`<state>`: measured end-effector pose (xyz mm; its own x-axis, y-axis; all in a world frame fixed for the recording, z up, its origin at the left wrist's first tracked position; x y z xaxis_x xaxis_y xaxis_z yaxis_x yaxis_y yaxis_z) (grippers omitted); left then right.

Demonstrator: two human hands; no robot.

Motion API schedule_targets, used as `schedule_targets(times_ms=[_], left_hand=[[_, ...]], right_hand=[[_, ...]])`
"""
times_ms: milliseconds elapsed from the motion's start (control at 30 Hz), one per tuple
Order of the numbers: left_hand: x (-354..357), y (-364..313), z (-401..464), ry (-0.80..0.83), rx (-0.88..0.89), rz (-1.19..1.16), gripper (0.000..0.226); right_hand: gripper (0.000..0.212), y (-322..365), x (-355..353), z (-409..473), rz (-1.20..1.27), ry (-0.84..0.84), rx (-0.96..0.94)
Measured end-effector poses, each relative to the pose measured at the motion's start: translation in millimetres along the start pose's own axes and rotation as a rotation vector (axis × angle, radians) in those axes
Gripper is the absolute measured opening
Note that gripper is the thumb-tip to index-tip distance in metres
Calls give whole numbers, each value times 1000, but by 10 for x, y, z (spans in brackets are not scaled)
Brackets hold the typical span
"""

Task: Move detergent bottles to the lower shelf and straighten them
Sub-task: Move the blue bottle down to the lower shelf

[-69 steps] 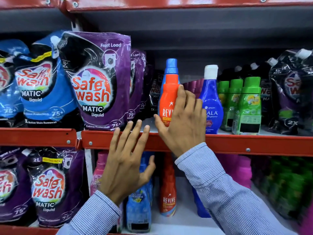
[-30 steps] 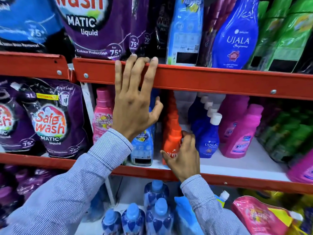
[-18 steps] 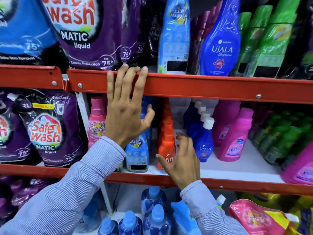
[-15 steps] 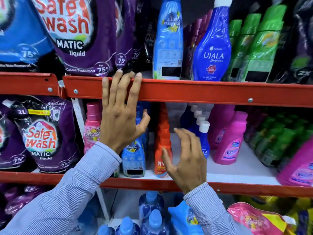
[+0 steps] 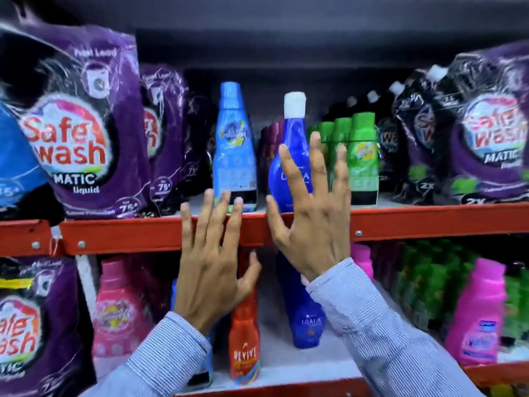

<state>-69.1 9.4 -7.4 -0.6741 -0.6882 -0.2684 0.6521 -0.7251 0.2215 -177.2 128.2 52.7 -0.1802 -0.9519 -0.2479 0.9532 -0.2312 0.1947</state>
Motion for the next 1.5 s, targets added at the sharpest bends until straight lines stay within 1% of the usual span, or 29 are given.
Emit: schedule_targets(times_ms=[133, 233, 300, 433, 600, 667, 767, 900, 1033, 1167, 1333, 1500], left_hand=[[67, -84, 26, -11, 3, 12, 84], [98, -96, 11, -33, -1, 35, 83], [105, -93, 9, -42, 2, 51, 84], [129, -85, 4, -55, 15, 76, 86], [134, -90, 0, -67, 10, 67, 85], [133, -96, -4, -70, 5, 70, 86], [128, -102, -13, -78, -6, 57, 88], [137, -114, -19, -85, -31, 52, 86], [163, -139, -26, -91, -57, 44, 84], [177, -157, -14, -110, -84, 62, 83], [193, -182, 4, -120, -99, 59, 81], [200, -162, 5, -122, -94, 64, 81]], right_hand=[[78, 3, 87, 244, 109, 51, 75], [86, 8, 118, 302, 161, 51, 131], [87, 1, 126, 323, 179, 28, 135], [85, -9, 103, 358, 260, -31, 108], [82, 58, -210, 442, 361, -236, 6], [85, 81, -408, 438, 384, -285, -42], [93, 45, -669, 288, 413, -300, -88], [99, -117, -819, -142, 405, -246, -21], [101, -349, -765, -726, 363, -142, 97], [101, -599, -496, -1301, 385, 13, 251], [97, -859, -15, -1787, 418, 155, 396], [90, -954, 360, -2013, 351, 227, 450]])
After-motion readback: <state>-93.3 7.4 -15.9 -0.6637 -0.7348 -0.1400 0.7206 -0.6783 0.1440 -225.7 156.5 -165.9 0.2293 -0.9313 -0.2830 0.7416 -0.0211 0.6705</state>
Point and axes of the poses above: each hand's wrist, its own z-axis towards the middle knuckle, its own x-axis out of the palm, y = z × x, the point moved 2 cm from there along z, towards the middle knuckle, and after that the axes turned 12 degrees about z, right-handed, at the moved point
